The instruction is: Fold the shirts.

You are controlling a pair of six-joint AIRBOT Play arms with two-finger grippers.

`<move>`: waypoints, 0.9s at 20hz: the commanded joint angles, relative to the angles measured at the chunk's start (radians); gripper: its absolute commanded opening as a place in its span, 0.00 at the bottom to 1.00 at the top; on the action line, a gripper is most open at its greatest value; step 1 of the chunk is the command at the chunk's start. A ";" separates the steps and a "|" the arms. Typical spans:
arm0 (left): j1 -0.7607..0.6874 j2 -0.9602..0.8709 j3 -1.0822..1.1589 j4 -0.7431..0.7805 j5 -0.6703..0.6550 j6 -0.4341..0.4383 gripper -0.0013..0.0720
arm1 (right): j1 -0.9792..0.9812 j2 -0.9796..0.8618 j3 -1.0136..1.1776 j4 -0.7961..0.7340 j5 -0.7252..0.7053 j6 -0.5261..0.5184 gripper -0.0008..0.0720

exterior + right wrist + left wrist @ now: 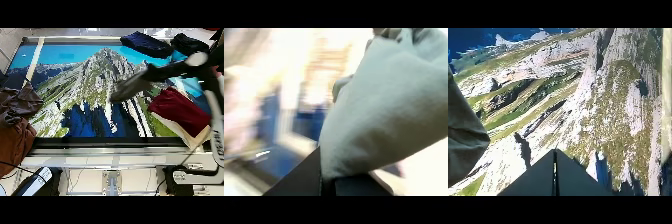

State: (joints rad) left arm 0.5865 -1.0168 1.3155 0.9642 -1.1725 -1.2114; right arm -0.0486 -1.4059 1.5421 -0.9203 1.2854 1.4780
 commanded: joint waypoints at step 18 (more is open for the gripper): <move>0.001 0.000 0.000 -0.034 -0.087 -0.041 0.04 | -0.730 0.263 -0.015 -0.368 0.501 0.059 0.77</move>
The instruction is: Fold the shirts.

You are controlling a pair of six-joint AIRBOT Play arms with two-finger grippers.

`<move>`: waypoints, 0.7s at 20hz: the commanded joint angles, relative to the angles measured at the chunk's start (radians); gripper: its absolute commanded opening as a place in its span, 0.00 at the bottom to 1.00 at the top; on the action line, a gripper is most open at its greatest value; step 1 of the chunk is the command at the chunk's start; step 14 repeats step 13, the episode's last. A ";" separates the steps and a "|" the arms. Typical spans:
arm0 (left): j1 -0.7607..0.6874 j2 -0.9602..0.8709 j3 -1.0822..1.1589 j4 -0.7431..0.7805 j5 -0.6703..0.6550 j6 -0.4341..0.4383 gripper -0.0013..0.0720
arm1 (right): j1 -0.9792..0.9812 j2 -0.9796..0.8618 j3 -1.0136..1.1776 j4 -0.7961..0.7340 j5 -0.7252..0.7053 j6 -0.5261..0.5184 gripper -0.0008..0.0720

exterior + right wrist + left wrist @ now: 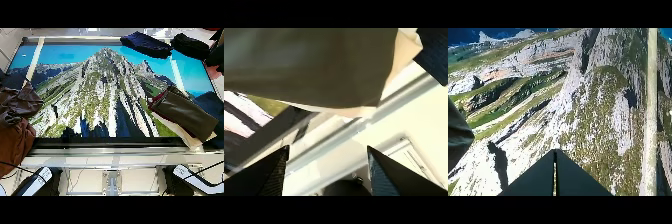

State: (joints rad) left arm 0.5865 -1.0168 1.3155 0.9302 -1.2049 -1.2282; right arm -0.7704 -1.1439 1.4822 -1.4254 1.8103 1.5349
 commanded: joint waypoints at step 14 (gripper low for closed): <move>0.001 0.000 0.000 0.000 -0.058 -0.024 0.04 | -0.008 0.002 0.132 0.518 -0.124 -0.001 0.77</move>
